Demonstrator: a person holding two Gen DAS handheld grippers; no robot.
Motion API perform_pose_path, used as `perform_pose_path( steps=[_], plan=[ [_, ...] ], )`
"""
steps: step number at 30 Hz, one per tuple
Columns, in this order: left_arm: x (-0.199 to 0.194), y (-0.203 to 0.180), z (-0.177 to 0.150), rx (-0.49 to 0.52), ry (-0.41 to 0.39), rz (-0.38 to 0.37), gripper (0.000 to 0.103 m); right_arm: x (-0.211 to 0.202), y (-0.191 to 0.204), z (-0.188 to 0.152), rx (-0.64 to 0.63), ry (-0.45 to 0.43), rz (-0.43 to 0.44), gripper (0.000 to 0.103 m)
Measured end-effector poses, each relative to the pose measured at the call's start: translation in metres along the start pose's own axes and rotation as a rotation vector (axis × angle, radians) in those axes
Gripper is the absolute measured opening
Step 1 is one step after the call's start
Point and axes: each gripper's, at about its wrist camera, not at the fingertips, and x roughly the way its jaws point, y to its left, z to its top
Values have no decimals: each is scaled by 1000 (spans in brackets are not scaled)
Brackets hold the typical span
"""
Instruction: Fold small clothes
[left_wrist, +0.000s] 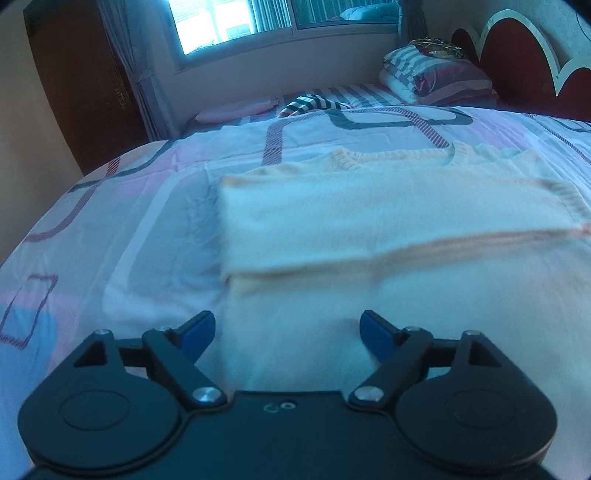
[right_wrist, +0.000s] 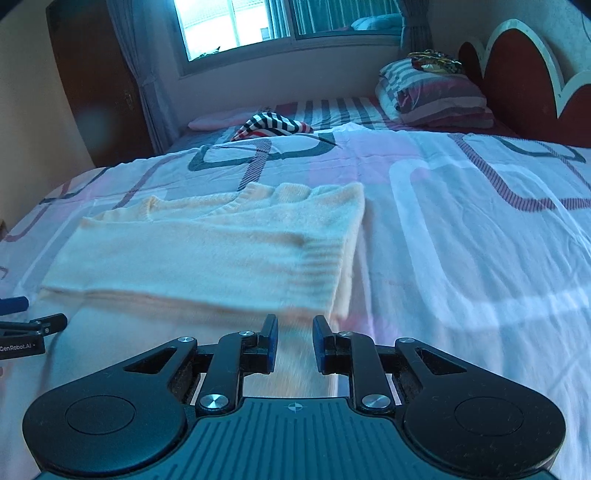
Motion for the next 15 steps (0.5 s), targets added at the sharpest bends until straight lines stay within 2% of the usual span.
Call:
perform_pose_path(
  steps=[4, 9, 12, 15],
  plan=[
    [-36, 13, -36, -2, -1, -2, 84, -33, 8, -25, -9, 8, 7, 20],
    [-69, 31, -84, -56, 10, -40, 83, -76, 6, -63, 17, 31, 12, 20],
    [-82, 39, -100, -105, 11, -59, 83, -93, 1, -87, 52, 53, 2, 20],
    [-96, 36, -107, -107, 15, -64, 76, -113, -2, -108, 102, 61, 1, 20]
  ],
)
